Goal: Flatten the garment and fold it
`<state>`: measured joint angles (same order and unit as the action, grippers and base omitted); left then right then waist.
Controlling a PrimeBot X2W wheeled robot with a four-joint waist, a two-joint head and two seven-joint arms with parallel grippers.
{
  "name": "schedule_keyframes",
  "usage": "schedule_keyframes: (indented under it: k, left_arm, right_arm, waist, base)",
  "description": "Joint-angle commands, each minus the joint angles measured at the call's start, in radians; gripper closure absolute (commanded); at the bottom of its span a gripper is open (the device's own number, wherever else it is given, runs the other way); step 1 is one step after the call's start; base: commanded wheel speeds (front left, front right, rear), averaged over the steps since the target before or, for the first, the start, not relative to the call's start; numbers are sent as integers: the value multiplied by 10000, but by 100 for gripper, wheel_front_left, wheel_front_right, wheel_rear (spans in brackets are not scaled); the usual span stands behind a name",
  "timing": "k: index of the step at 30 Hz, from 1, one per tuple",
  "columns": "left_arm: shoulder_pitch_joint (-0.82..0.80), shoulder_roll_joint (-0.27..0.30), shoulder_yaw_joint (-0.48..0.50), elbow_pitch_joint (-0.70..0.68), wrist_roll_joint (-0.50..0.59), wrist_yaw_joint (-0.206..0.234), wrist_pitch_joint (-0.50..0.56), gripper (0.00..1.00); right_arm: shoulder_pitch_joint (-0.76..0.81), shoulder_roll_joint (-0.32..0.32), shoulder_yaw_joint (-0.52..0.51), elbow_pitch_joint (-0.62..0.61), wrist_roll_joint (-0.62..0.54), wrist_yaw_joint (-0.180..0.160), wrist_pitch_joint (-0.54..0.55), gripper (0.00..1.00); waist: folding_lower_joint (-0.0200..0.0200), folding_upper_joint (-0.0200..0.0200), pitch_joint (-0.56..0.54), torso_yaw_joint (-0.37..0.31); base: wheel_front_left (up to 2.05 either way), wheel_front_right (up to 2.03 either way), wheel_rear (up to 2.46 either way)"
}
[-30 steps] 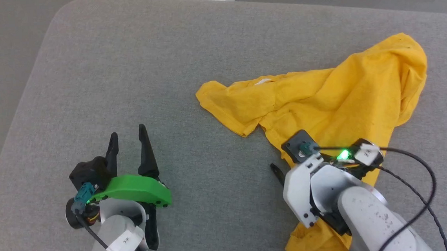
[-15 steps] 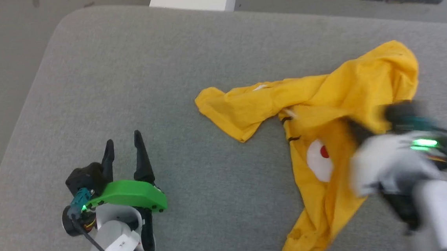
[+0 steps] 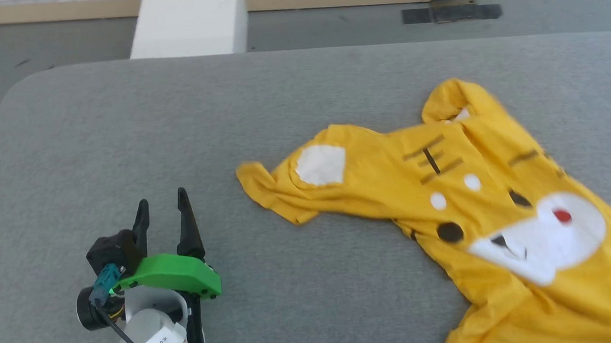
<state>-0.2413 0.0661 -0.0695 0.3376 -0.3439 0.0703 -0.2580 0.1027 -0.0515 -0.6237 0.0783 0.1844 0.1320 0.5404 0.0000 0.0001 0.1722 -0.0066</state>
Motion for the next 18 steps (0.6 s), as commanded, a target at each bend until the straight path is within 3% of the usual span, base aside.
schedule_keyframes:
  k: [1,5,6,7,8,12,18]
  left_arm:
    - [-13,75,32,14,60,-40,-38,0]
    - [-23,86,32,32,68,-54,-38,0]
    - [-25,87,27,37,70,-59,-38,0]
    - [-32,86,15,47,72,-66,-38,0]
    - [-40,82,-1,59,72,-74,-38,0]
    - [-79,59,-102,144,51,-137,-38,0]
    - [-124,16,-265,305,6,-207,-38,0]
  right_arm:
    - [249,11,-42,251,99,-13,271,100]
    - [410,11,116,335,239,-13,430,99]
    - [373,11,208,252,266,-13,304,78]
    - [319,11,376,108,281,-13,92,11]
    - [241,11,440,-5,315,-13,-130,0]
    - [-321,12,737,-566,255,-13,-1716,0]
    - [-770,12,2497,-1367,-205,-13,-4336,0]
  waist:
    - [0,-1,-114,-375]
    - [0,-1,-87,-482]
    - [0,-1,-83,-487]
    - [0,-1,-85,-477]
    - [0,-1,-83,-459]
    - [0,-1,-103,-315]
    - [0,-1,-120,-84]
  base:
    - [0,0,0]
    - [0,0,0]
    - [0,0,0]
    - [0,0,0]
    - [0,0,0]
    - [0,0,0]
    - [0,0,0]
